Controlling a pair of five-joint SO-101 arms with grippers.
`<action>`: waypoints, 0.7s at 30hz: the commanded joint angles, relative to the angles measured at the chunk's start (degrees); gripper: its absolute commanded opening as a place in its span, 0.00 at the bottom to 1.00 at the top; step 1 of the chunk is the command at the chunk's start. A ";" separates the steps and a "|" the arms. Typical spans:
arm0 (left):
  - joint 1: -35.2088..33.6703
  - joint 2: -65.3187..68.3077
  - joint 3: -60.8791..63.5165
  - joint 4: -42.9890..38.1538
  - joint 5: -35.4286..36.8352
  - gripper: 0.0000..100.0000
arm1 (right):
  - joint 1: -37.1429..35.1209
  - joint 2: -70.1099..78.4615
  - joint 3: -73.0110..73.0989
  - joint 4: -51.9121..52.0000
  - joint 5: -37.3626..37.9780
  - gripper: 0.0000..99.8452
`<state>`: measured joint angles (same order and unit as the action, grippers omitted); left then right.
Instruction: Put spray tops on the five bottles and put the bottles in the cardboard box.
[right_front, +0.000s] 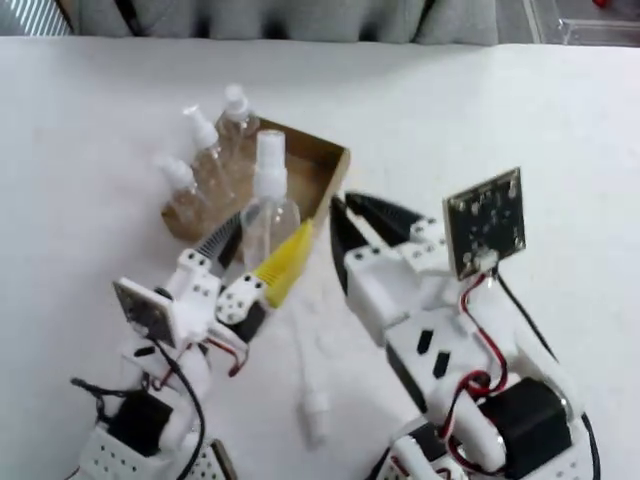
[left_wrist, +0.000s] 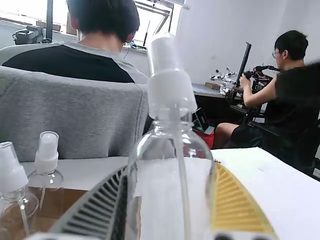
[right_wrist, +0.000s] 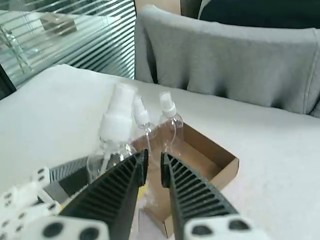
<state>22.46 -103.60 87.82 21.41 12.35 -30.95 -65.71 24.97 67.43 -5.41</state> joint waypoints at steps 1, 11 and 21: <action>-1.27 -0.75 -7.82 1.23 0.70 0.02 | 0.40 -3.12 4.13 0.40 0.44 0.01; -1.36 23.69 -27.43 1.58 5.80 0.02 | -12.70 -17.45 18.73 -3.12 0.53 0.01; -0.84 36.44 -45.10 10.64 6.68 0.02 | -20.70 -30.37 36.75 -20.44 0.53 0.01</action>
<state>22.02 -67.65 48.88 30.37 18.42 -50.99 -94.20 59.43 51.60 -5.41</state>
